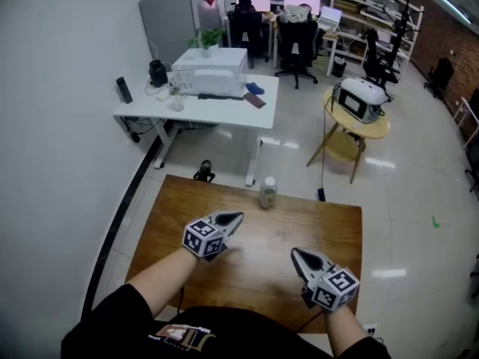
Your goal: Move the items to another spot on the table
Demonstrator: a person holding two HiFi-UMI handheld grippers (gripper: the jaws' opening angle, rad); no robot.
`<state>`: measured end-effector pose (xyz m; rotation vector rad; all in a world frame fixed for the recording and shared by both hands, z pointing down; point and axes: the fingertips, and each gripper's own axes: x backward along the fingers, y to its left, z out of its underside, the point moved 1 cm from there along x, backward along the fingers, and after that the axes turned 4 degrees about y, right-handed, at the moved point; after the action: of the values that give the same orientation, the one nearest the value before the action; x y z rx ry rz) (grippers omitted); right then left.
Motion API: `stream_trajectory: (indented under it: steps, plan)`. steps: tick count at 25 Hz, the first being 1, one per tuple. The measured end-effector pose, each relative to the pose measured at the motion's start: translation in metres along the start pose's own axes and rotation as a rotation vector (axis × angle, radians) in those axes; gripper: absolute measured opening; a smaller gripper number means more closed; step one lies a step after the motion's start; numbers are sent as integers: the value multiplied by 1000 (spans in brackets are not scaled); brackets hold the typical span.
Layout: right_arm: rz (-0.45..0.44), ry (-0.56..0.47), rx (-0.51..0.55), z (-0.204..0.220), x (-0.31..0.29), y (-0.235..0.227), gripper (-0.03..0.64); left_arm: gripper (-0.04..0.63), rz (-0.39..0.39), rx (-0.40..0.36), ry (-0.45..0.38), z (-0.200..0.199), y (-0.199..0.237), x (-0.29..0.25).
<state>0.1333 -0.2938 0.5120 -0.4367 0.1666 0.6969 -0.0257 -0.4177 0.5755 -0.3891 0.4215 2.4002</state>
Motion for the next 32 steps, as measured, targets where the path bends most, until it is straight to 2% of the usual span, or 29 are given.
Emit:
stream_trajectory:
  steps: [2,4,8,11,13,18,22,23,24,27,32]
  plan:
    - [-43,35,21,2,0,-12,-14,-8,-10,0,14,-5,7,-34]
    - [-66,50,16,4,-1,-23,-14,133,-18,6,36,-4,16,-66]
    - [-65,24,-15,2,-15,-40,-13,308,-33,-12,114,13,50,-126]
    - [-31,10,-32,5,-19,-51,-12,427,-51,8,195,46,74,-166]
    - [-13,-4,-59,8,-20,-55,-13,461,-49,16,200,56,85,-184]
    - [10,9,-89,23,-17,-62,-12,469,2,-66,132,56,87,-219]
    - [27,11,-107,31,-9,-69,-13,466,-40,-107,131,50,97,-229]
    - [30,9,-110,32,-6,-70,-12,351,-51,-124,141,49,98,-229]
    - [31,7,-111,32,-4,-72,-14,311,-57,-140,152,49,98,-229]
    - [23,7,-105,30,1,-71,-14,299,-52,-167,169,49,86,-221]
    - [-39,30,-77,30,7,-51,-14,296,-21,-157,119,38,42,-177]
